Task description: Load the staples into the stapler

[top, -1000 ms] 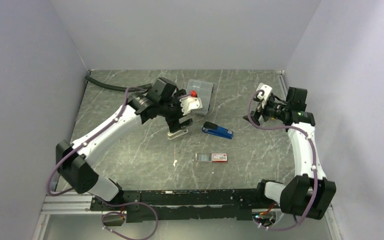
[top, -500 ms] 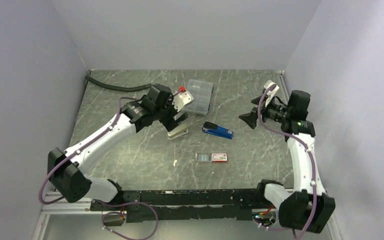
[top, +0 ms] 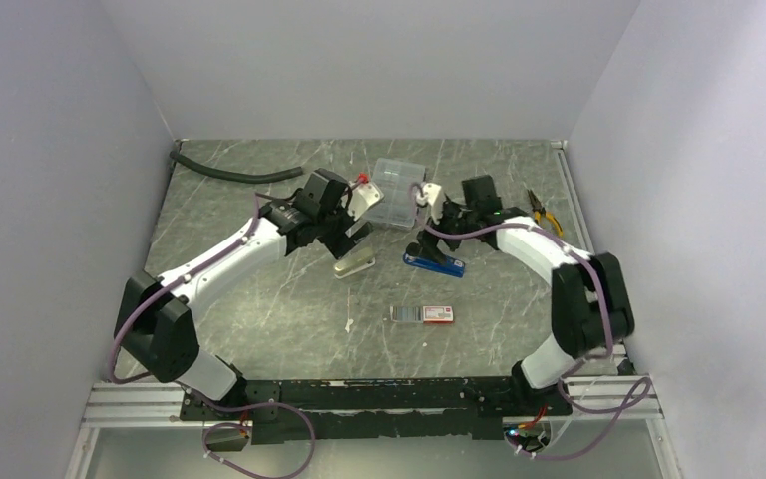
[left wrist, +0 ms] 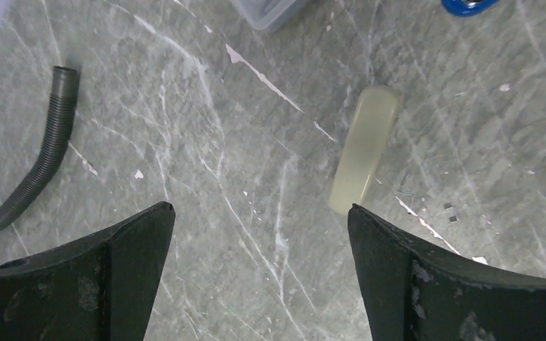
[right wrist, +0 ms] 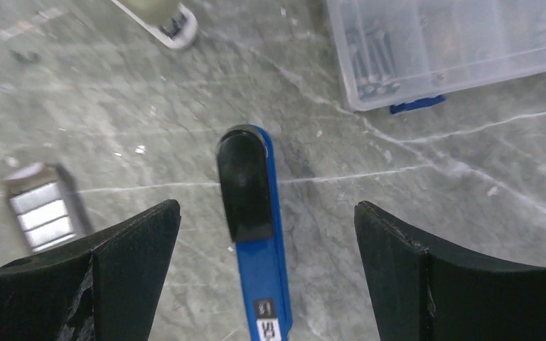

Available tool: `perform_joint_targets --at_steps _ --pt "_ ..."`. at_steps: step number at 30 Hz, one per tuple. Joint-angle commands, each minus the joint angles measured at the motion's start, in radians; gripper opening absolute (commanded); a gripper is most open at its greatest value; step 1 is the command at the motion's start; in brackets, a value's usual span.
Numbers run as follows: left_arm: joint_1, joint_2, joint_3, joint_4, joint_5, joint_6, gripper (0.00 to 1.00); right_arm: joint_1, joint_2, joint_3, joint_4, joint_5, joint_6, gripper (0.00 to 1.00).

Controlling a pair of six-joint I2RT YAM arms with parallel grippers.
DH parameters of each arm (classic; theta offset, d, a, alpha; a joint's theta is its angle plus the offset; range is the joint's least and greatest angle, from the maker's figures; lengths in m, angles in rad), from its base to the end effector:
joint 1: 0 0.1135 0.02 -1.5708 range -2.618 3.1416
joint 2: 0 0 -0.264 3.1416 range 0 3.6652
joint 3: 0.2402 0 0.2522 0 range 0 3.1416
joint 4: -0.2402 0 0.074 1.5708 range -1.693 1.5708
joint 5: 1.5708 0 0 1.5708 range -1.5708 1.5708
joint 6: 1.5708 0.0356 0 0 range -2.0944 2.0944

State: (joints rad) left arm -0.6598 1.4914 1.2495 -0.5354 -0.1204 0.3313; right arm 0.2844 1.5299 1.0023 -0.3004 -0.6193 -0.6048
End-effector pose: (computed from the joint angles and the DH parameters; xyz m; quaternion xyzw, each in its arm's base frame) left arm 0.2627 -0.1984 0.2996 0.4173 0.8210 -0.0083 0.3896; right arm 0.3020 0.1098 0.2299 -0.4815 0.7537 0.2252 0.3865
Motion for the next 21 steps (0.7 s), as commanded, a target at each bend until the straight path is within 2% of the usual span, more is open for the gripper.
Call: perform_joint_targets --at_steps 1,4,7,11,12,17,21 --pt "0.019 0.037 0.029 -0.002 0.037 0.012 0.97 0.059 0.126 0.071 0.062 0.151 -0.106 0.95" --pt "0.033 0.027 0.015 0.003 0.083 0.000 0.97 0.071 0.207 0.107 0.046 0.165 -0.128 0.87" --pt "0.041 0.009 -0.009 0.018 0.113 0.003 0.97 0.072 0.238 0.120 0.036 0.141 -0.152 0.73" --pt "0.044 0.018 -0.033 0.057 0.197 0.014 0.97 0.071 0.200 0.088 0.032 0.072 -0.181 0.37" --pt "0.043 0.023 -0.041 0.072 0.232 0.027 0.97 0.070 0.180 0.075 0.032 0.055 -0.195 0.32" --pt "0.040 0.081 -0.044 0.170 0.466 0.078 0.97 0.061 0.078 0.046 -0.032 -0.067 -0.260 0.19" --pt "0.032 0.148 0.006 0.216 0.622 0.090 0.97 0.038 0.009 0.046 -0.089 -0.182 -0.268 0.15"
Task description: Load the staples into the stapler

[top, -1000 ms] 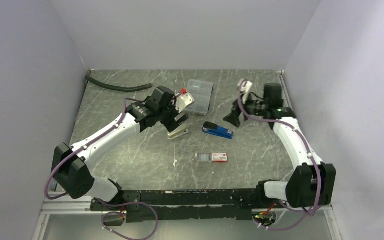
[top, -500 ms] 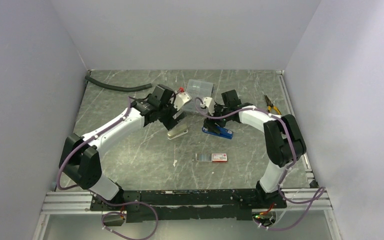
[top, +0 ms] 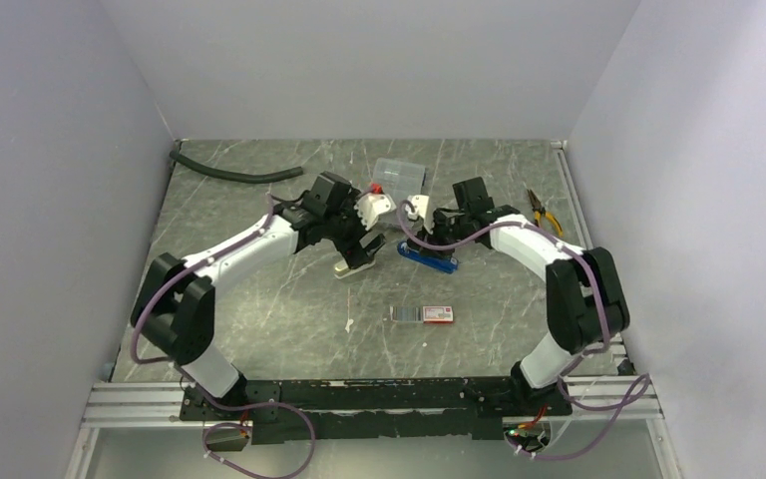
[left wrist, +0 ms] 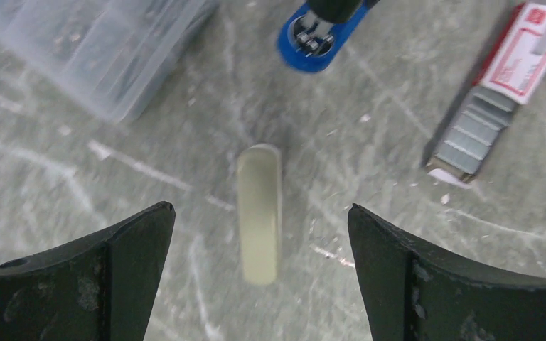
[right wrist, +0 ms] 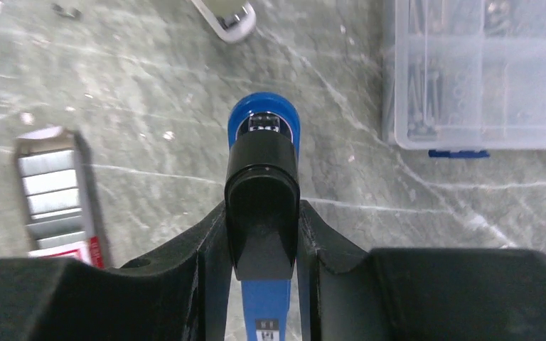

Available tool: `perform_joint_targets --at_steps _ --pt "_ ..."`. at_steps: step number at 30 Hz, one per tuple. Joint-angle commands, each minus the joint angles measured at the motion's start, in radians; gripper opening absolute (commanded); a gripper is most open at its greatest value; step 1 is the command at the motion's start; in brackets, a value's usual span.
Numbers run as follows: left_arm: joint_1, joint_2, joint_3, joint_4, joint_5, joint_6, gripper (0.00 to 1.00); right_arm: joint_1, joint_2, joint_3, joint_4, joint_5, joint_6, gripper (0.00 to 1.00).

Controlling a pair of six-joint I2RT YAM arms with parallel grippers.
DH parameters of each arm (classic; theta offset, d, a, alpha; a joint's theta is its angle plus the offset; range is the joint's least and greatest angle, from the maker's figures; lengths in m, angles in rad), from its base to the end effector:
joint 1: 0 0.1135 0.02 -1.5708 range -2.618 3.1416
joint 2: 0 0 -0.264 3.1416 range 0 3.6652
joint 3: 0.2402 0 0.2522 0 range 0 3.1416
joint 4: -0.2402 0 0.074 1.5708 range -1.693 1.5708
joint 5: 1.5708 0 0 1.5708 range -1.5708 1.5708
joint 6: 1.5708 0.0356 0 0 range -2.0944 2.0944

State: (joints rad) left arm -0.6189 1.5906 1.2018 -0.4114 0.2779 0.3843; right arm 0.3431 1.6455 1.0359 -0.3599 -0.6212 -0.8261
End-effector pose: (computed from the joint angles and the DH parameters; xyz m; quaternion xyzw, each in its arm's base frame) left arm 0.2794 -0.2110 0.2625 0.4869 0.7797 -0.1710 0.3546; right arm 0.3067 0.1316 0.2008 -0.5774 0.7085 0.2160 0.3436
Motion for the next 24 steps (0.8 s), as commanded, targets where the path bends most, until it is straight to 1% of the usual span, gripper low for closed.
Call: perform_joint_targets --at_steps 1,3,5,14,17,22,23,24 --pt "-0.010 0.054 0.057 0.111 0.275 0.040 0.97 -0.028 -0.120 0.011 -0.042 -0.211 -0.044 0.15" --pt "-0.011 0.061 0.050 0.154 0.368 0.047 0.97 -0.039 -0.148 0.010 -0.069 -0.265 -0.044 0.14" --pt "-0.017 0.079 0.065 0.164 0.416 0.046 0.97 -0.042 -0.171 0.010 -0.094 -0.303 -0.037 0.14" --pt "-0.052 0.104 0.077 0.216 0.470 0.039 0.97 -0.041 -0.187 0.019 -0.133 -0.368 -0.018 0.13" --pt "-0.067 0.124 0.084 0.222 0.482 0.045 0.81 -0.042 -0.187 0.023 -0.132 -0.395 -0.001 0.13" --pt "-0.074 0.137 0.049 0.270 0.505 0.039 0.72 -0.041 -0.212 0.022 -0.125 -0.423 0.029 0.13" --pt "-0.074 0.141 0.044 0.282 0.508 0.037 0.68 -0.042 -0.219 0.018 -0.122 -0.429 0.033 0.13" --pt "-0.074 0.149 0.044 0.287 0.515 0.036 0.60 -0.042 -0.224 0.014 -0.118 -0.437 0.040 0.13"
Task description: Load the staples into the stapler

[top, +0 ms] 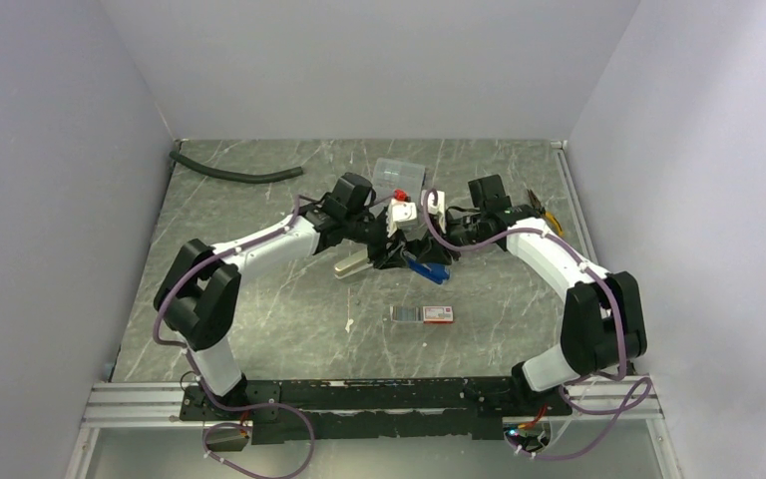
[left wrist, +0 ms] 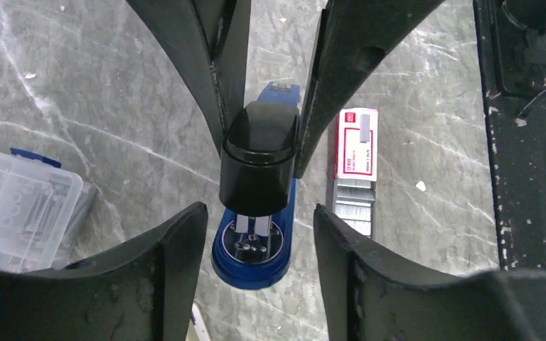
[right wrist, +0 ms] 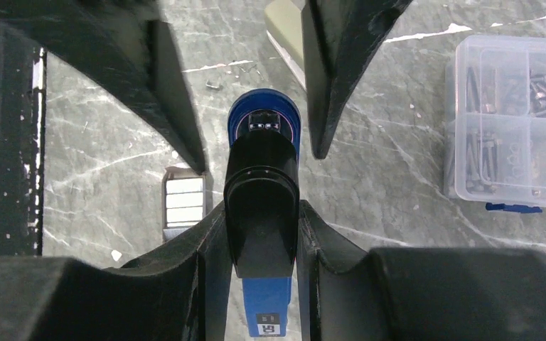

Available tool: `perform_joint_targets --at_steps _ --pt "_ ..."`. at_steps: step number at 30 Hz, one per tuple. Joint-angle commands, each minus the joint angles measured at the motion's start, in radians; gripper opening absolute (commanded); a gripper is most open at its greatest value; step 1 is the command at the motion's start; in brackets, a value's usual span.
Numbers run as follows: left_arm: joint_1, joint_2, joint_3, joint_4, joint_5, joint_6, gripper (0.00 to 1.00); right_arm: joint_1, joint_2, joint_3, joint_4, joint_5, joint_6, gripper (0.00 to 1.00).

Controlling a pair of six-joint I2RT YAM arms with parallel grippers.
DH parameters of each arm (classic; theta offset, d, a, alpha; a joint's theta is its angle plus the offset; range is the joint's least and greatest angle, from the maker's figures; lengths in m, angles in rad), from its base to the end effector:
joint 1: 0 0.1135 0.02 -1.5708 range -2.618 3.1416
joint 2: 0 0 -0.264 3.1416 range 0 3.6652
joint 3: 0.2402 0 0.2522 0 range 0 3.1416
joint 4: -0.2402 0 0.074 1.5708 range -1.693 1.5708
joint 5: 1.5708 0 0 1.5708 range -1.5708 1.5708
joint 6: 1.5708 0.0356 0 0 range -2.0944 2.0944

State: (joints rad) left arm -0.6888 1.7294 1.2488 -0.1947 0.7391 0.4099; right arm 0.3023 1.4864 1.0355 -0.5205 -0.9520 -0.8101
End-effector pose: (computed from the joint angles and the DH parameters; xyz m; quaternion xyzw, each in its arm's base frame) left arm 0.2819 -0.2632 0.2514 0.5723 0.6352 -0.3785 0.3545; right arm 0.2756 0.1163 0.2457 -0.5632 0.6498 0.3579 0.3640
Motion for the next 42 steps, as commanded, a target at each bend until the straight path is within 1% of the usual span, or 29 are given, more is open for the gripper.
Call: perform_joint_targets --at_steps 1,3,5,6,8,10,12,15,20,23,26,27,31,34,36,39,42 --pt "-0.005 0.018 0.000 0.070 0.065 0.009 0.52 -0.002 -0.070 0.013 0.043 -0.110 0.031 0.13" --pt "-0.005 0.030 0.004 0.069 0.068 0.009 0.32 -0.017 -0.089 0.006 0.044 -0.110 0.034 0.12" --pt "-0.004 0.036 -0.009 0.097 0.039 0.001 0.05 -0.073 -0.126 -0.023 0.083 -0.140 0.070 0.11" --pt "-0.005 0.040 -0.014 0.110 0.023 -0.004 0.03 -0.119 -0.149 -0.043 0.110 -0.172 0.086 0.10" --pt "-0.002 0.051 -0.030 0.139 -0.003 -0.018 0.03 -0.217 -0.184 -0.071 0.122 -0.229 0.082 0.09" --pt "-0.002 0.064 -0.050 0.181 -0.013 -0.035 0.03 -0.311 -0.211 -0.087 0.059 -0.258 0.015 0.09" --pt "-0.003 0.086 -0.067 0.240 -0.020 -0.063 0.03 -0.395 -0.232 -0.113 -0.023 -0.274 -0.084 0.09" --pt "-0.007 0.146 -0.065 0.282 -0.048 -0.097 0.03 -0.491 -0.241 -0.157 -0.149 -0.243 -0.246 0.09" --pt "-0.012 0.215 -0.082 0.359 -0.089 -0.164 0.03 -0.694 -0.191 -0.183 -0.304 -0.233 -0.449 0.11" --pt "-0.014 0.223 -0.118 0.415 -0.106 -0.192 0.03 -0.845 -0.149 -0.169 -0.403 -0.277 -0.568 0.14" --pt "-0.017 0.225 -0.163 0.471 -0.126 -0.209 0.03 -0.941 -0.098 -0.145 -0.530 -0.304 -0.720 0.17" --pt "-0.022 0.230 -0.171 0.481 -0.137 -0.211 0.03 -0.959 -0.080 -0.139 -0.570 -0.303 -0.792 0.18" --pt "-0.041 0.257 -0.198 0.523 -0.180 -0.207 0.03 -1.008 -0.018 -0.143 -0.640 -0.300 -0.930 0.22" --pt "-0.055 0.278 -0.211 0.548 -0.203 -0.206 0.03 -1.032 0.006 -0.140 -0.660 -0.290 -0.968 0.26" --pt "-0.059 0.287 -0.216 0.560 -0.203 -0.204 0.03 -1.037 0.000 -0.151 -0.639 -0.270 -0.967 0.28" --pt "-0.064 0.290 -0.216 0.558 -0.212 -0.188 0.03 -1.037 -0.033 -0.171 -0.587 -0.262 -0.914 0.33" --pt "-0.064 0.295 -0.221 0.563 -0.216 -0.182 0.03 -1.036 -0.075 -0.175 -0.561 -0.280 -0.853 0.40"
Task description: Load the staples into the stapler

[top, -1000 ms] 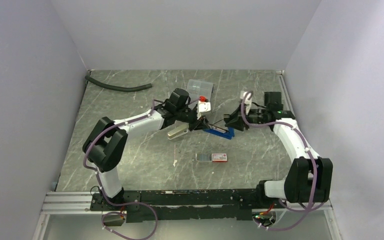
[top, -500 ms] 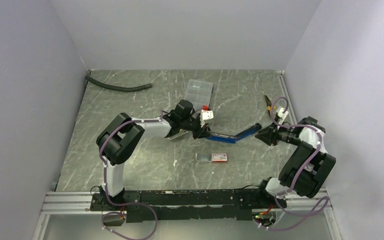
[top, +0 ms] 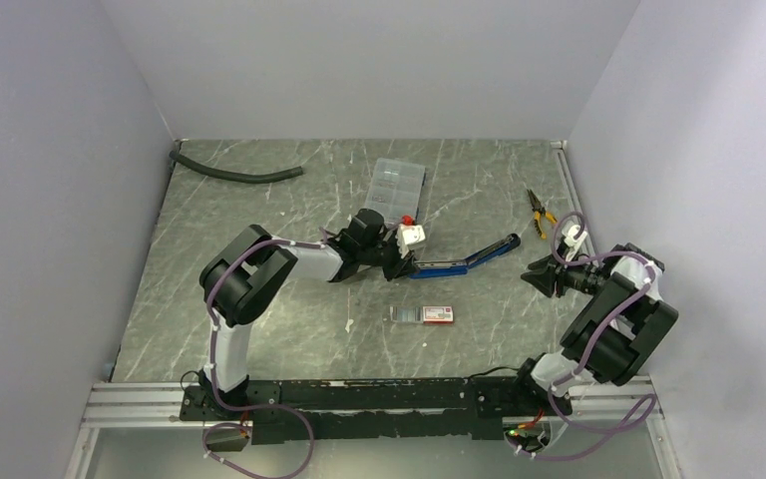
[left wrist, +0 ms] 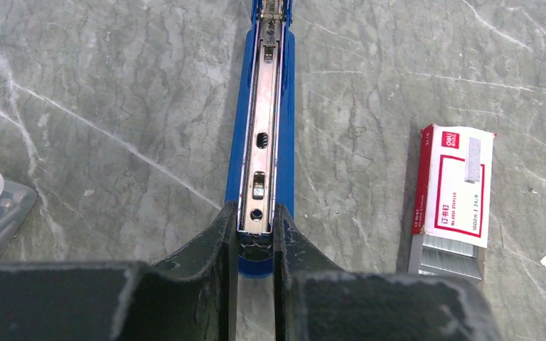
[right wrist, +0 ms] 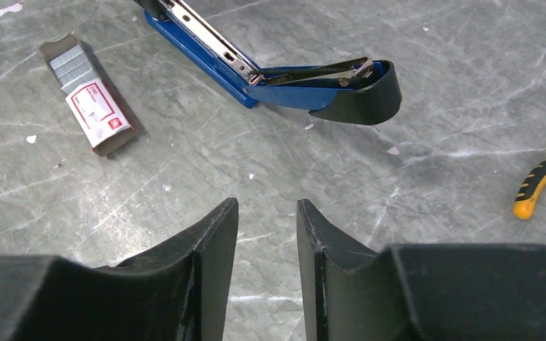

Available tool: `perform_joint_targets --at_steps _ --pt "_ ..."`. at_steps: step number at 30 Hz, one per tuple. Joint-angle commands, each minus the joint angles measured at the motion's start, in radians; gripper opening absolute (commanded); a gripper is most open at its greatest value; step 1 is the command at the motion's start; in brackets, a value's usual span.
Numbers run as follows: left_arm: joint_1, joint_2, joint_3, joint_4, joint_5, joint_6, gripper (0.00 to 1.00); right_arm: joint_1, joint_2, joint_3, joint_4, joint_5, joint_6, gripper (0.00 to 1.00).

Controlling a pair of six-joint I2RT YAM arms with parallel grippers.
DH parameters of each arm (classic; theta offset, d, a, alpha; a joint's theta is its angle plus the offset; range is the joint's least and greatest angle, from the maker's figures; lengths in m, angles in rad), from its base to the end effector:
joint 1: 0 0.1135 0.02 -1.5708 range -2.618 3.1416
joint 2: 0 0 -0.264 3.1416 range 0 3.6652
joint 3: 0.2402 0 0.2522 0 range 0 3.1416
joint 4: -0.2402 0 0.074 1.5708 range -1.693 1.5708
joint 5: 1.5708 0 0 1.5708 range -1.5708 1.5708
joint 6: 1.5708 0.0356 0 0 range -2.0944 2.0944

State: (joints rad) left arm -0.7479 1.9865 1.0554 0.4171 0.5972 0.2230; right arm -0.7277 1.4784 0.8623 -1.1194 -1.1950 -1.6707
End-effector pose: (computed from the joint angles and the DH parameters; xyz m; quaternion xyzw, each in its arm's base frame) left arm 0.2877 -0.2942 0.1434 0.5163 0.6608 -0.3704 0.3994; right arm 0.1833 -0.1189 0.1979 -0.3330 0.7551 0.2669 0.4977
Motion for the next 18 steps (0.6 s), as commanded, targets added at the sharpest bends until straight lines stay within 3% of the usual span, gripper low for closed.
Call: perform_joint_targets --at_steps 1,5,11,18 --pt "-0.005 0.039 -0.032 -0.044 -0.076 0.005 0.03 -0.006 -0.082 0.001 0.049 -0.043 0.036 0.43" --pt "-0.008 0.042 -0.041 -0.036 -0.079 0.004 0.09 0.023 -0.200 0.001 0.150 -0.044 0.220 0.52" --pt "-0.010 0.042 -0.040 -0.040 -0.079 0.001 0.23 0.249 -0.409 -0.067 0.569 0.109 0.700 0.53" --pt "-0.011 0.030 -0.045 -0.038 -0.077 0.002 0.26 0.488 -0.256 0.022 0.688 0.247 0.877 0.45"
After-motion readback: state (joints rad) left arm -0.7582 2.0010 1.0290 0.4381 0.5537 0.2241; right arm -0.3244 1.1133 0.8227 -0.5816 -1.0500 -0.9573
